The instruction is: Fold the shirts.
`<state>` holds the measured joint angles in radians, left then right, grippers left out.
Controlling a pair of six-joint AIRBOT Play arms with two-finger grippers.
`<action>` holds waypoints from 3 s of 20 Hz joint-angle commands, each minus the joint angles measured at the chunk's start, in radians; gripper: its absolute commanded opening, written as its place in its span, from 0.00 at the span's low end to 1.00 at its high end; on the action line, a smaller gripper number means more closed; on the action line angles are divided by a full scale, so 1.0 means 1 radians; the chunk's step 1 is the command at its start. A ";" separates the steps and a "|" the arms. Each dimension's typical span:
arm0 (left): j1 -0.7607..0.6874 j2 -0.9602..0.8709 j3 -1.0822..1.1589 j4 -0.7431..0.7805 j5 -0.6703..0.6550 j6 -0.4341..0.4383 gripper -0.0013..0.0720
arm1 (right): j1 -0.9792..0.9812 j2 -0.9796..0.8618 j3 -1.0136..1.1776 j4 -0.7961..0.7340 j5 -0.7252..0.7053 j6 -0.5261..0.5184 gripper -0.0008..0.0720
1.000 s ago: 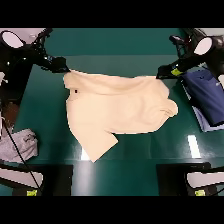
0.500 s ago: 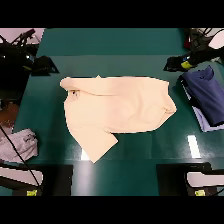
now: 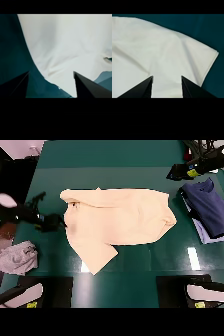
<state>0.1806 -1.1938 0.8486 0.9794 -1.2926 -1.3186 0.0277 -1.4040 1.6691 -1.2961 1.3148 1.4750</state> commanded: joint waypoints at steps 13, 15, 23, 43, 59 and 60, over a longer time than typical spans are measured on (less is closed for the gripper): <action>-0.129 0.113 -0.330 -0.150 0.259 -0.002 0.75 | 0.005 0.005 0.000 0.021 0.090 -0.001 0.58; -0.146 0.114 -0.329 -0.153 0.274 -0.002 0.07 | 0.001 0.005 0.000 0.021 0.139 -0.012 0.58; -0.146 0.115 -0.021 -0.035 0.126 -0.001 0.05 | -0.214 0.198 -0.440 0.022 0.160 -0.053 0.57; -0.146 0.114 0.129 -0.043 0.076 -0.002 0.05 | -0.308 0.120 -0.919 0.266 -0.247 -0.130 0.40; -0.146 0.119 0.449 -0.043 0.050 -0.013 0.05 | -0.470 0.493 -0.863 0.310 -0.124 -0.163 0.03; -0.146 0.119 0.523 -0.043 0.051 -0.014 0.05 | -0.478 0.530 -0.822 0.311 -0.125 -0.163 0.03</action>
<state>0.0345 -1.0760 1.2121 0.9352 -1.2423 -1.3266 -0.4095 -0.9955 0.7906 -0.9966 1.1797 1.3128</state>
